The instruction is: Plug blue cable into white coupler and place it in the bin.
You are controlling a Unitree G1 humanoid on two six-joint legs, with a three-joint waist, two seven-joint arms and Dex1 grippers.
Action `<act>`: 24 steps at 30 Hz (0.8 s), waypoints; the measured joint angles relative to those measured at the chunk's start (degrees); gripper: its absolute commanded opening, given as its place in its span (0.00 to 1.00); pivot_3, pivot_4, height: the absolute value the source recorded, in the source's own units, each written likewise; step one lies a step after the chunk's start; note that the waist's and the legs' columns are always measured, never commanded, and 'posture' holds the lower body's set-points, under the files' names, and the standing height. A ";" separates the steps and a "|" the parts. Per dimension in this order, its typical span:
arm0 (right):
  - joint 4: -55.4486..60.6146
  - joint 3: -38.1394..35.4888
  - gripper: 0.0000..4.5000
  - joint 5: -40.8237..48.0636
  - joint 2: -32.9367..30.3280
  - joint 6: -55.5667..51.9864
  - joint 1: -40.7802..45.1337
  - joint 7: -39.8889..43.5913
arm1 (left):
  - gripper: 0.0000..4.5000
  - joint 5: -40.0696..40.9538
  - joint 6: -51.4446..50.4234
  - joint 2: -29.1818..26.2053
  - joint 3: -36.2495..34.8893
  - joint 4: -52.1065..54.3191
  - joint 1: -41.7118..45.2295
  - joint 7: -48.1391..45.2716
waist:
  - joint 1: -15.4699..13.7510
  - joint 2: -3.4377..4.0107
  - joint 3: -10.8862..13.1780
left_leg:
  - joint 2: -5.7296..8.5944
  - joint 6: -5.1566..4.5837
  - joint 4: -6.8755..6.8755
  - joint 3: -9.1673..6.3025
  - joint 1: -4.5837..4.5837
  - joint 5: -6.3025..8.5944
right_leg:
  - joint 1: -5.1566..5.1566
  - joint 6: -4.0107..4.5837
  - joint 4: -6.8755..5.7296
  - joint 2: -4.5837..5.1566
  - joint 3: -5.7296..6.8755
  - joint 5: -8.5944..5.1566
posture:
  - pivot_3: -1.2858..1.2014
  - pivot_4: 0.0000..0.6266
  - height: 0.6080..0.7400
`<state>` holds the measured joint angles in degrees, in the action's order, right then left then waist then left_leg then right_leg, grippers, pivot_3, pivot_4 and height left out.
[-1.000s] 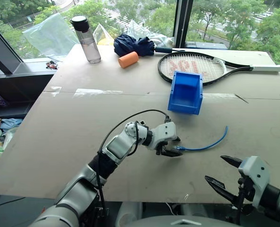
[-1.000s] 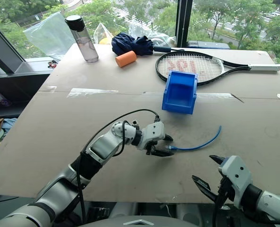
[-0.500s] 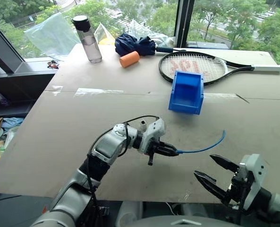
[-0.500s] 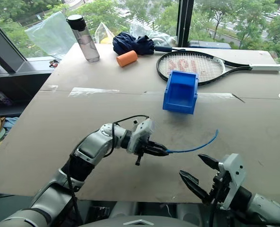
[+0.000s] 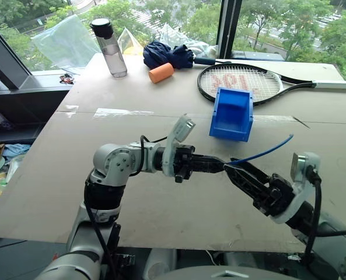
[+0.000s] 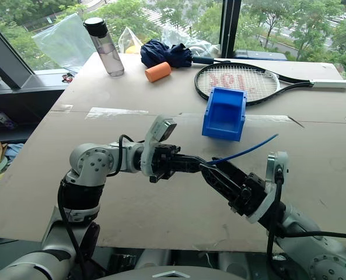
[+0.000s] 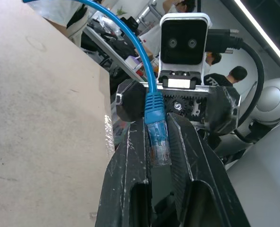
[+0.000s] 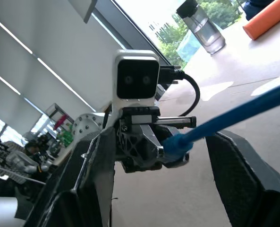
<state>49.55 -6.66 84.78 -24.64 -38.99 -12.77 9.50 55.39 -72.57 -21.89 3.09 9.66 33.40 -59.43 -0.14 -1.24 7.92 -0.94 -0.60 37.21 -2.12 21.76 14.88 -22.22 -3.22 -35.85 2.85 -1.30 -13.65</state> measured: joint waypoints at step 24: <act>-3.30 3.44 0.00 5.40 -6.56 3.55 -4.16 3.79 | 0.65 -7.61 17.00 -6.13 5.61 8.67 -4.41 -1.32 | 0.38 0.01 0.02 | -0.04 0.00 -0.06 0.10 0.03 0.00 | -0.06 0.03 0.04 -0.02 -0.06 -0.01 | 0.52 0.24 1.00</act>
<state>46.25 -3.23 90.18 -31.20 -35.44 -16.93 13.28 47.78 -55.57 -28.02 8.70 18.34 28.99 -60.76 0.24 -1.23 7.94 -0.98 -0.60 37.15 -2.01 21.79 14.88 -22.29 -3.19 -35.81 2.83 -1.37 -13.66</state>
